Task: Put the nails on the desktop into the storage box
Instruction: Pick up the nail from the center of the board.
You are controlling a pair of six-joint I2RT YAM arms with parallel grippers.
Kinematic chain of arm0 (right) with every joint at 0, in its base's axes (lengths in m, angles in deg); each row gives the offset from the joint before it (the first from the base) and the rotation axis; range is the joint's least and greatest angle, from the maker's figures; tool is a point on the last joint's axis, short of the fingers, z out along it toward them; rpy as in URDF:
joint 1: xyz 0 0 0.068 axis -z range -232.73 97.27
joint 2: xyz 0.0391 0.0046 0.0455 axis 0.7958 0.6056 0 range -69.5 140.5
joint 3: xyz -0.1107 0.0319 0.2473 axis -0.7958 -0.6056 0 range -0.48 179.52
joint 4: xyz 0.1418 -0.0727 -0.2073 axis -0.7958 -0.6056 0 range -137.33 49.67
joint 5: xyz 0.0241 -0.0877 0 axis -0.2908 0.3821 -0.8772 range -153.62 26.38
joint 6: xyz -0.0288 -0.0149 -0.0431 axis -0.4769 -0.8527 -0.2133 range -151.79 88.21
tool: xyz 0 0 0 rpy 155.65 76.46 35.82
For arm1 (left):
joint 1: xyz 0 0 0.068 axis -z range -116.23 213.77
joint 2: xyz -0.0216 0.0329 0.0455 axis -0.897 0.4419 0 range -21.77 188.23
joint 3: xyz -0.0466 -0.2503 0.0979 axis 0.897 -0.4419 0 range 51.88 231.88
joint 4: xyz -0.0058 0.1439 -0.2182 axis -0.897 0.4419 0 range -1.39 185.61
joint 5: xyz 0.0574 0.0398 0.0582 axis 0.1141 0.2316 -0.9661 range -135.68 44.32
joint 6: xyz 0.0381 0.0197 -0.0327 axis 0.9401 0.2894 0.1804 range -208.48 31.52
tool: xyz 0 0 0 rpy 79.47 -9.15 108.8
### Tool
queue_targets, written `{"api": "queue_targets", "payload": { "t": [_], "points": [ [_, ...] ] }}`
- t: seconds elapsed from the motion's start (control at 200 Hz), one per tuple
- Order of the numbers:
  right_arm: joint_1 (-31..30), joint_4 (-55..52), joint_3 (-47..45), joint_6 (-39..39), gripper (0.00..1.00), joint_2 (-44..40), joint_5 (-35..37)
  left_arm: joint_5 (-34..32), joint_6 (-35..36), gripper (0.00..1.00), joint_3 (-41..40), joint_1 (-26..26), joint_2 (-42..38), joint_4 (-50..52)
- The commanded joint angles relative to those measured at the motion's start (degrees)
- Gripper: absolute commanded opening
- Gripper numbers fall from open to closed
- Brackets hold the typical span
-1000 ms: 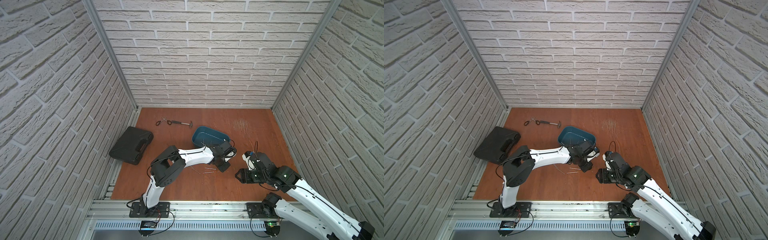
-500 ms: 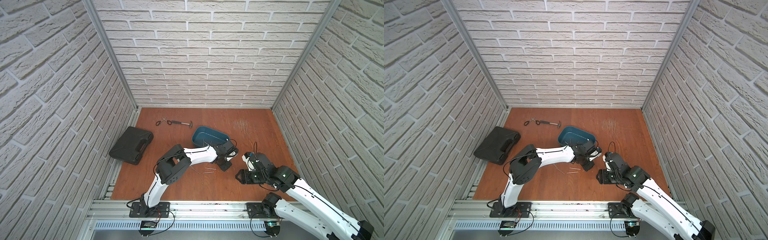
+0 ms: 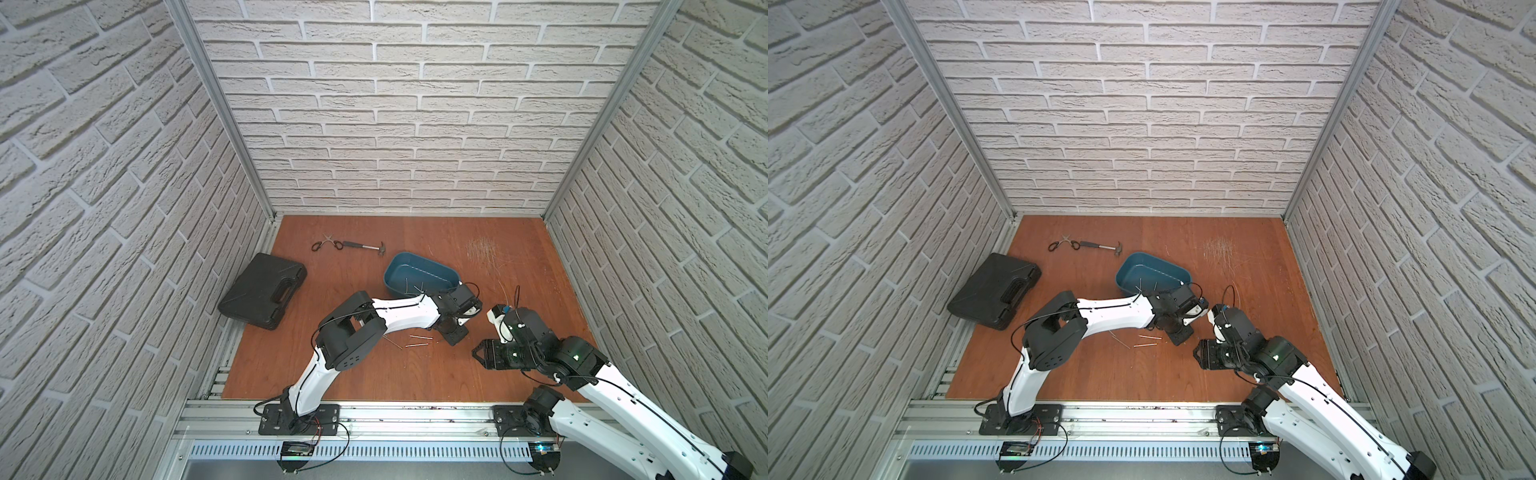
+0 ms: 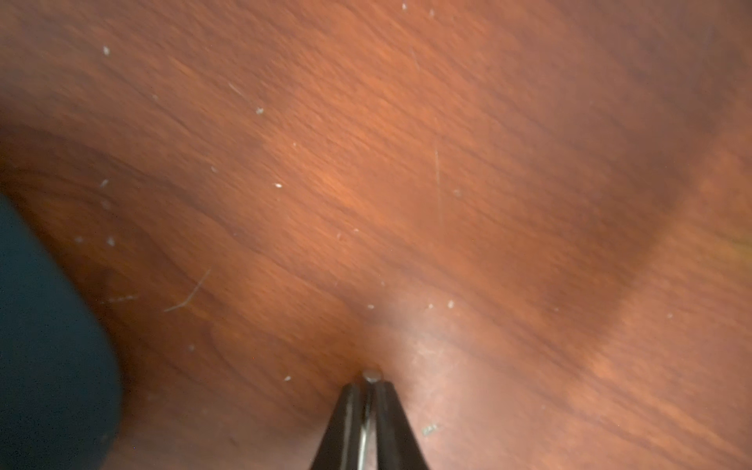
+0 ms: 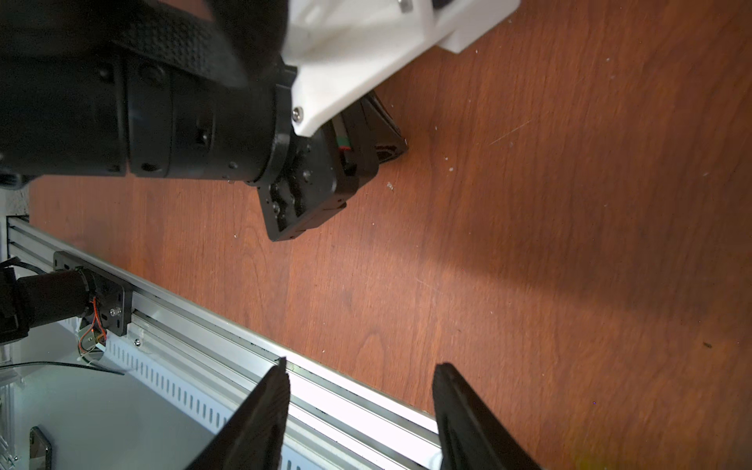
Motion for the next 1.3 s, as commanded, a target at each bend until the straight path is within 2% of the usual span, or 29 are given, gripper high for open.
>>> {"api": "queue_targets", "payload": {
  "t": [0.0,0.015,0.475,0.785,1.09,1.295],
  "points": [
    [-0.4,-0.2,-0.3,0.4,0.61,-0.6,0.7,0.0,-0.7,0.03,-3.6,0.5,0.5,0.8],
    [-0.4,-0.3,-0.4,0.4,0.60,-0.6,0.7,-0.1,-0.8,0.00,-3.8,0.5,0.5,0.9],
    [-0.4,0.0,-0.5,0.4,0.61,-0.9,1.0,-3.1,-2.0,0.00,-5.7,0.5,-5.3,1.4],
    [-0.4,3.4,-1.8,0.4,0.61,1.7,-0.4,-4.5,-1.7,0.00,-5.7,0.5,-10.4,2.6],
    [-0.3,9.1,-5.8,1.7,0.61,3.2,-2.0,-5.1,-3.3,0.00,-9.2,0.4,-14.6,1.5],
    [-0.4,10.1,-4.3,1.4,0.61,3.5,-1.5,-6.2,-3.4,0.00,-9.4,0.1,-19.3,2.5]
  ]
}}
